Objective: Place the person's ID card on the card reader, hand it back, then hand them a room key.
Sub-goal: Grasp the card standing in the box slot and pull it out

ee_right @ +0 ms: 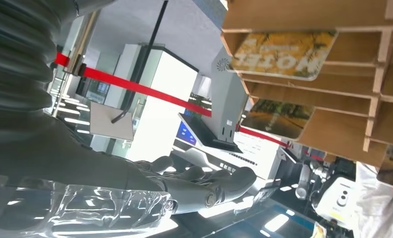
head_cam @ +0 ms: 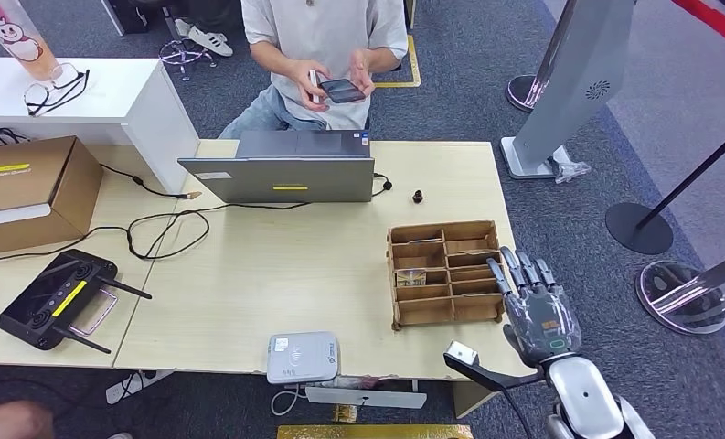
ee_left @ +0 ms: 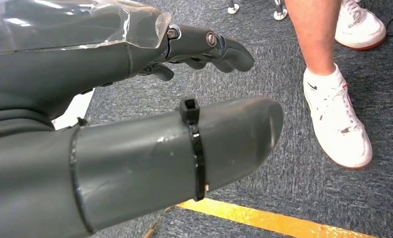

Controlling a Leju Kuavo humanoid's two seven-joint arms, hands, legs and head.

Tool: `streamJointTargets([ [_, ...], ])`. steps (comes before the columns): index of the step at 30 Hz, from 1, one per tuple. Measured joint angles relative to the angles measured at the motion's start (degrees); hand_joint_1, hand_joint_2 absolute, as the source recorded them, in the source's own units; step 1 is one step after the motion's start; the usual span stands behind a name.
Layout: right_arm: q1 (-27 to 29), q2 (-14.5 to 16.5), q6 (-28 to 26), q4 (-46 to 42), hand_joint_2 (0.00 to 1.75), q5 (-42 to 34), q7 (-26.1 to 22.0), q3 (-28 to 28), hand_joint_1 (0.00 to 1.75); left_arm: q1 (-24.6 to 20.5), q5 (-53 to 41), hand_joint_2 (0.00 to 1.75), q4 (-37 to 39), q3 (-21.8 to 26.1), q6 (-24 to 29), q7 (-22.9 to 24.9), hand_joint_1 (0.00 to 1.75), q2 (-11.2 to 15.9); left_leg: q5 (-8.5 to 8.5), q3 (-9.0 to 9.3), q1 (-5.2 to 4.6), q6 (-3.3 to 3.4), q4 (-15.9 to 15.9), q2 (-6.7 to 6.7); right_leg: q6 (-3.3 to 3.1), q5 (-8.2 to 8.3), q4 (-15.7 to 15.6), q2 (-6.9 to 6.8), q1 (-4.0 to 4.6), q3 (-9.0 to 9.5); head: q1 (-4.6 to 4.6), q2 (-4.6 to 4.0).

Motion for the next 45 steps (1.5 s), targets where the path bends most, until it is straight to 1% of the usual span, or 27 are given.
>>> streamJointTargets([
  [14, 1.2, 0.0, 0.4, 0.2, 1.75, -0.1, 0.5, -0.1, 0.0, 0.0, -0.4, 0.0, 0.0, 0.0, -0.1, 0.0, 0.0, 0.0, 0.0, 0.0, 0.0, 0.0, 0.0, 0.0, 0.0, 0.0, 0.0, 0.0, 0.0, 0.0, 0.01, 0.0],
  [20, 0.8, 0.2, 0.7, 0.7, 1.75, 0.0, 0.1, 0.0, 0.08, -0.1, -0.7, 0.0, 0.0, 0.0, -0.1, 0.1, 0.0, 0.0, 0.0, -0.01, 0.0, 0.0, 0.0, 0.0, 0.0, 0.0, 0.0, 0.0, 0.0, 0.0, 0.01, 0.0],
  [26, -0.3, 0.7, 1.0, 1.7, 1.75, 0.0, -0.2, 0.2, 0.08, -0.1, -4.5, 0.0, 0.0, -1.3, 0.1, 1.0, 0.0, 0.0, 0.0, -0.01, 0.0, 0.0, 0.0, 0.0, 0.0, 0.0, 0.0, -0.01, 0.0, 0.01, 0.01, 0.0],
  [33, -1.9, 1.7, 1.4, 2.9, 1.75, 0.9, -0.7, 0.6, 0.24, -0.1, -3.7, 0.0, 0.0, -1.6, -0.1, 1.6, 0.0, 0.0, 0.0, -0.02, 0.0, 0.0, 0.0, 0.0, 0.0, 0.0, 0.0, -0.02, 0.0, 0.01, -0.01, 0.0],
  [34, -2.1, 1.8, 1.5, 3.1, 1.75, 0.9, -0.7, 0.7, 0.31, -0.1, -3.5, 0.0, 0.0, -1.6, -0.1, 1.6, 0.0, 0.0, 0.0, -0.02, 0.0, 0.0, 0.0, 0.0, 0.0, 0.0, 0.0, -0.02, 0.0, 0.01, -0.01, 0.0],
  [35, -2.3, 1.9, 1.6, 3.3, 1.75, 0.9, -0.8, 0.7, 0.41, -0.1, -3.3, 0.0, 0.0, -1.6, -0.2, 1.6, 0.0, 0.0, 0.0, -0.02, 0.0, 0.0, 0.0, 0.0, 0.0, 0.0, 0.0, -0.02, 0.0, 0.01, 0.0, 0.0],
  [36, -2.5, 2.0, 1.8, 3.5, 1.75, 0.9, -0.9, 0.8, 0.54, -0.1, -3.2, 0.0, 0.0, -1.6, -0.2, 1.6, 0.0, 0.0, 0.0, -0.02, 0.0, 0.0, 0.0, 0.0, 0.0, 0.0, 0.0, -0.02, 0.0, 0.01, 0.0, 0.0],
  [38, -3.1, 2.2, 2.0, 4.1, 1.75, 0.9, -1.2, 1.0, 0.68, -0.1, -3.0, 0.0, 0.0, -1.6, -0.3, 1.6, 0.0, 0.0, 0.0, -0.02, 0.0, 0.0, 0.0, 0.0, 0.0, 0.0, 0.0, -0.01, 0.0, 0.01, 0.0, 0.0],
  [39, -3.4, 2.2, 2.0, 4.5, 1.75, 0.8, -1.4, 1.1, 0.65, -0.1, -2.9, 0.0, 0.0, -1.6, -0.3, 1.6, 0.0, 0.0, 0.0, -0.02, 0.0, 0.01, 0.0, 0.0, 0.0, 0.0, 0.0, -0.02, 0.0, 0.01, 0.0, 0.0],
  [40, -3.7, 2.2, 2.0, 4.8, 1.75, 0.8, -1.6, 1.2, 0.57, -0.1, -2.9, 0.0, 0.0, -1.6, -0.3, 1.5, 0.0, 0.0, 0.0, -0.02, 0.0, 0.01, 0.0, 0.0, 0.0, 0.0, 0.0, -0.02, 0.0, 0.01, 0.01, 0.0],
  [42, -4.3, 2.2, 2.0, 5.5, 1.75, 0.6, -1.8, 1.3, 0.48, -0.1, -2.8, 0.0, 0.0, -1.6, -0.4, 1.5, 0.0, 0.0, 0.0, -0.02, 0.0, 0.01, 0.0, 0.0, 0.0, 0.0, 0.0, -0.03, 0.0, 0.01, 0.01, 0.0],
  [45, -4.9, 2.2, 2.0, 6.3, 1.75, 0.6, -1.9, 1.6, 0.47, -0.1, -2.8, 0.0, 0.0, -1.6, -0.3, 1.4, 0.0, 0.0, 0.0, -0.02, 0.0, 0.01, 0.0, 0.0, 0.0, 0.0, 0.0, -0.02, 0.0, 0.01, -0.01, 0.0],
])
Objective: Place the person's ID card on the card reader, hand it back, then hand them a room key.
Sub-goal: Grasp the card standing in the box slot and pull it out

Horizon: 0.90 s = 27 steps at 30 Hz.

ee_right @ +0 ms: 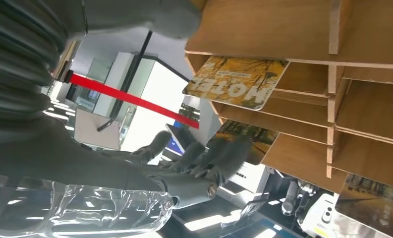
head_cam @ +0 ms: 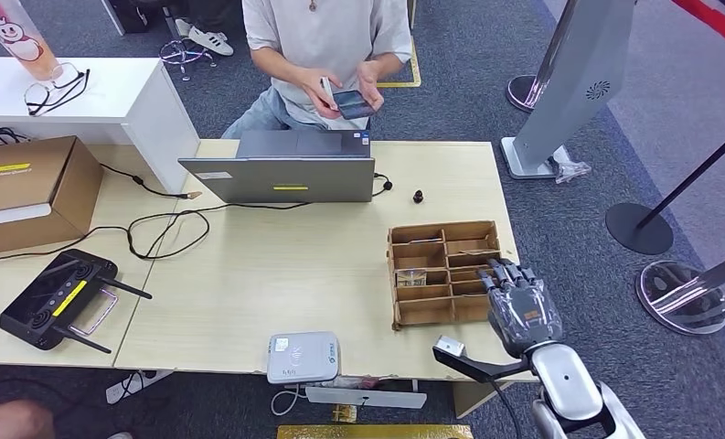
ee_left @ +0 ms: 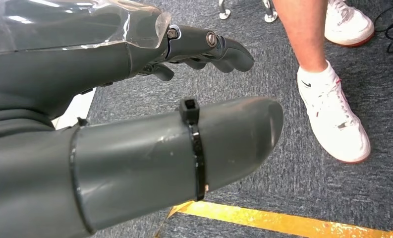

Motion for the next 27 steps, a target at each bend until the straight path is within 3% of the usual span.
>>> streamJointTargets([
  [4, -0.6, 0.0, 0.0, 0.8, 1.75, 0.0, 0.0, 0.5, 0.45, 0.0, 0.1, 0.0, 0.0, 0.0, 0.0, 0.0, 0.0, 0.0, 0.0, 0.0, 0.0, 0.0, 0.0, 0.0, 0.0, 0.0, 0.0, -0.01, 0.0, 0.0, 0.01, 0.0],
  [9, -1.1, 0.0, 0.0, 1.5, 1.75, 0.0, -0.1, 0.7, 0.58, 0.0, 0.1, 0.0, 0.0, 0.0, 0.0, 0.0, 0.0, 0.0, 0.0, -0.01, 0.0, 0.0, 0.0, 0.0, 0.0, 0.0, 0.0, -0.01, 0.0, 0.0, 0.01, 0.0],
  [10, -1.2, 0.0, 0.0, 1.7, 1.75, 0.0, -0.1, 0.8, 0.67, 0.0, 0.1, 0.0, 0.0, 0.0, 0.0, 0.0, 0.0, 0.0, 0.0, -0.01, 0.0, 0.0, 0.0, 0.0, 0.0, 0.0, 0.0, -0.01, 0.0, 0.0, 0.01, 0.0],
  [14, -1.4, 0.1, 0.0, 2.3, 1.75, -0.1, -0.1, 1.0, 1.31, 0.0, 0.1, 0.0, 0.0, 0.0, 0.0, 0.0, 0.0, 0.0, 0.0, -0.01, 0.0, 0.0, 0.0, 0.0, 0.0, 0.0, 0.0, 0.0, 0.0, 0.0, 0.01, 0.0],
  [21, -2.2, 0.2, 0.0, 3.4, 1.75, -0.8, -0.1, 1.5, 1.35, 0.0, 0.4, 0.0, 0.0, 0.0, 0.1, 0.0, 0.0, 0.0, 0.0, 0.0, 0.0, 0.0, 0.0, 0.0, 0.0, 0.0, 0.0, 0.0, 0.0, 0.0, 0.01, 0.0],
  [27, -3.0, 0.2, 0.0, 4.2, 1.75, -0.9, -0.1, 1.7, 1.69, 0.0, 0.5, 0.0, 0.0, 0.0, 0.2, 0.0, 0.0, 0.0, 0.0, 0.0, 0.0, 0.0, 0.0, 0.0, 0.0, 0.0, 0.0, 0.0, 0.0, 0.0, 0.01, 0.0],
])
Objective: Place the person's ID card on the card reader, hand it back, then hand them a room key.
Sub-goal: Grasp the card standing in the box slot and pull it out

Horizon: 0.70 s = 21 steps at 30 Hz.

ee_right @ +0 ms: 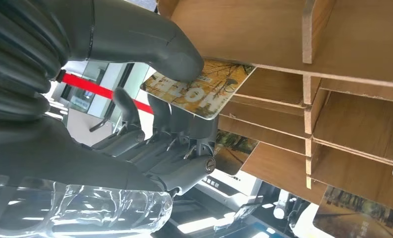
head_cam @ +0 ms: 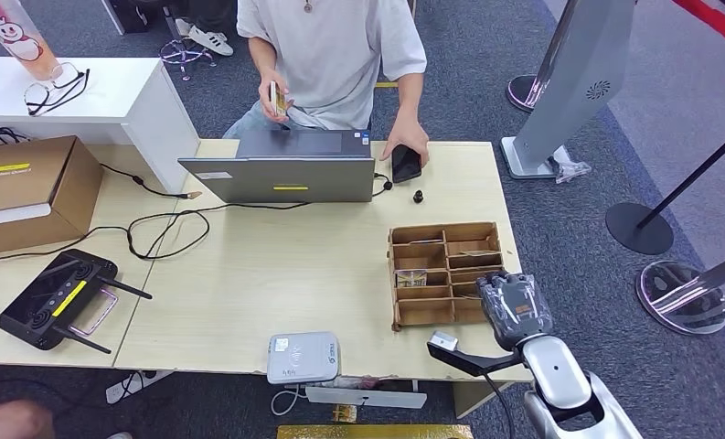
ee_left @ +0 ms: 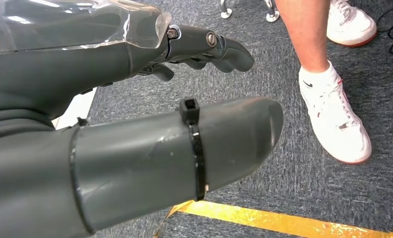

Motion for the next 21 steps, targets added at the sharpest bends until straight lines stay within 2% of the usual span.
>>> streamJointTargets([
  [1, -0.1, 0.0, 0.0, 0.2, 1.75, 0.0, 0.0, 0.0, 1.74, 0.0, 0.0, 0.0, 0.0, 0.0, 0.0, 0.0, 0.0, 0.0, 0.0, 0.0, 0.0, 0.0, 0.0, 0.0, 0.0, 0.0, 0.0, 0.0, 0.0, 0.0, 0.01, 0.0],
  [7, -0.7, 0.0, -0.8, 0.8, 1.75, -0.9, -0.6, 0.2, 1.75, 0.0, 0.0, 0.0, 0.0, 0.0, 0.0, -0.3, 0.0, 0.0, 0.0, 0.0, 0.0, 0.0, 0.0, 0.0, 0.0, 0.0, 0.0, 0.0, 0.0, 0.0, 0.0, 0.0],
  [21, -0.7, 0.0, -8.1, -1.3, 1.75, -0.7, -2.1, 0.8, 1.75, 0.0, 0.1, 0.0, 0.0, 0.0, 0.0, -0.6, 0.0, 0.0, 0.0, 0.0, 0.0, 0.0, 0.0, 0.0, 0.0, 0.0, 0.0, 0.01, 0.0, 0.0, -0.01, 0.0],
])
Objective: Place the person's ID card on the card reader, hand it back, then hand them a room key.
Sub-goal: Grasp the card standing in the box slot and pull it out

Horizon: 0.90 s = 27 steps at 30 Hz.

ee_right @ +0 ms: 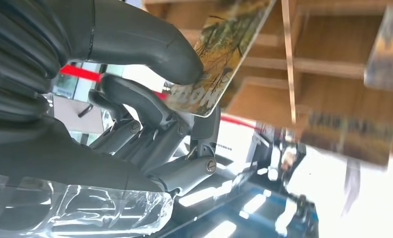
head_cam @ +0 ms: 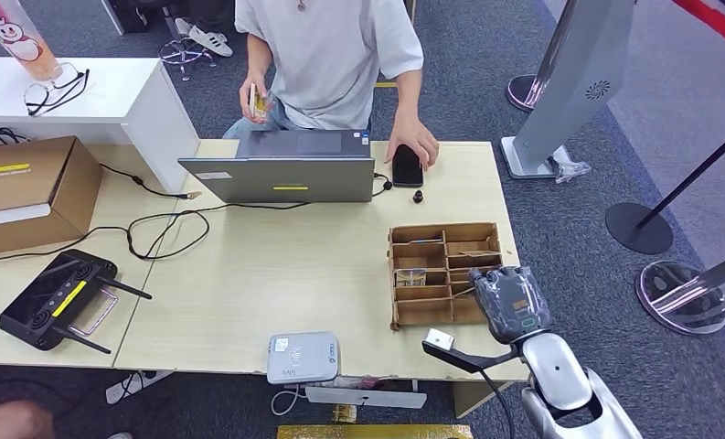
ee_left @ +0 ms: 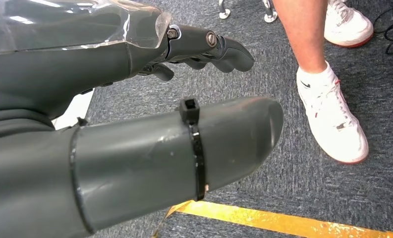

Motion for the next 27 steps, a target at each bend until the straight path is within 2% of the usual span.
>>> streamJointTargets([
  [17, 3.6, 0.0, -3.6, -10.5, 1.75, 1.0, -0.3, -0.5, 1.75, 0.0, -0.1, 0.0, 0.0, 0.0, 0.0, -0.6, 0.0, 0.0, 0.0, 0.01, 0.0, 0.0, 0.0, 0.01, 0.0, 0.0, 0.0, 0.01, 0.0, 0.0, 0.01, 0.0],
  [27, 1.5, 0.0, -7.7, -11.8, 1.75, -1.7, -2.9, -0.3, 1.75, 0.0, -0.3, 0.0, 0.0, 0.0, 0.2, -0.6, 0.0, 0.1, 0.01, 0.01, 0.0, 0.0, 0.0, 0.01, 0.0, 0.0, 0.0, 0.0, 0.0, 0.02, 0.01, 0.0],
])
